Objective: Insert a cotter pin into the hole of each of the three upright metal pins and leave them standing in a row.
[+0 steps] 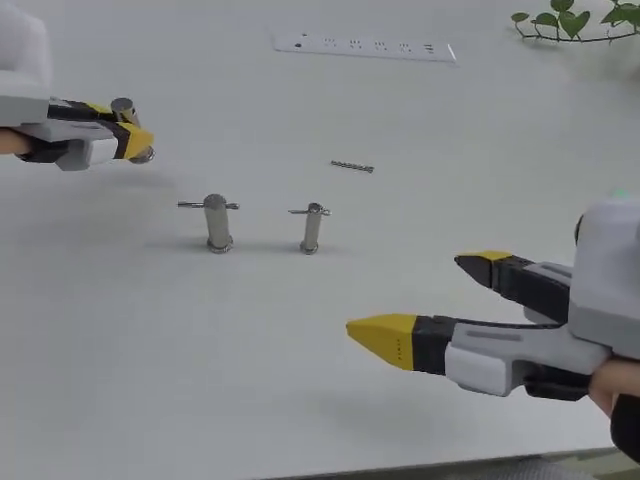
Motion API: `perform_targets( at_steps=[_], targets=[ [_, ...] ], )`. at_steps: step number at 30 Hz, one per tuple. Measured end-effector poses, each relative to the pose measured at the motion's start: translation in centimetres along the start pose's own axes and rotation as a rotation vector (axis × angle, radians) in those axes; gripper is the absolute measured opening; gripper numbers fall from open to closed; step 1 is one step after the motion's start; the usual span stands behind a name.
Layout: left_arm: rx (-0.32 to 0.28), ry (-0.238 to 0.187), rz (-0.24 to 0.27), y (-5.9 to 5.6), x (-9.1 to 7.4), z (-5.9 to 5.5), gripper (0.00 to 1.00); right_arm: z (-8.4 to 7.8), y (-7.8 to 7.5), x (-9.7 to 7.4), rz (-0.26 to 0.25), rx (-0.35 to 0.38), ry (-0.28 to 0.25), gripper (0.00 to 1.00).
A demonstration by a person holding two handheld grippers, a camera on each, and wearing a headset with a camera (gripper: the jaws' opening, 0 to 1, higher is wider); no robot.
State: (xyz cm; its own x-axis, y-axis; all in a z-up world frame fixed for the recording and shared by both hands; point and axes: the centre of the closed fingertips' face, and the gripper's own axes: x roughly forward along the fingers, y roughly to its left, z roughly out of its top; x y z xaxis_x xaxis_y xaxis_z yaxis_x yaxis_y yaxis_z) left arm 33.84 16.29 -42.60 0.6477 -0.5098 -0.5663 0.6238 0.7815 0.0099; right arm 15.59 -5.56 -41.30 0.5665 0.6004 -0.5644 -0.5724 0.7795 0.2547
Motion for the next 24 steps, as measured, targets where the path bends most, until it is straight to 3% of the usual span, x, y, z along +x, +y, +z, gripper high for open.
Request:
perform_targets(
  at_steps=[1,10,17,24],
  targets=[
    [-0.003,0.000,0.003,-1.0,-0.8,-0.2,0.09,0.1,0.1,0.0,0.006,-0.005,-0.003,0.86],
    [-0.029,0.020,0.003,-2.4,-3.5,-2.9,0.09,0.5,0.5,-0.2,0.026,-0.029,-0.019,0.86],
    [-0.014,0.037,-0.006,-4.5,-5.9,-4.6,0.09,0.3,0.6,-0.3,0.030,-0.027,-0.029,0.86],
    [0.006,0.065,-0.014,-6.5,-7.1,-6.0,0.09,0.3,0.7,-0.4,0.034,-0.030,-0.037,0.86]
  ],
)
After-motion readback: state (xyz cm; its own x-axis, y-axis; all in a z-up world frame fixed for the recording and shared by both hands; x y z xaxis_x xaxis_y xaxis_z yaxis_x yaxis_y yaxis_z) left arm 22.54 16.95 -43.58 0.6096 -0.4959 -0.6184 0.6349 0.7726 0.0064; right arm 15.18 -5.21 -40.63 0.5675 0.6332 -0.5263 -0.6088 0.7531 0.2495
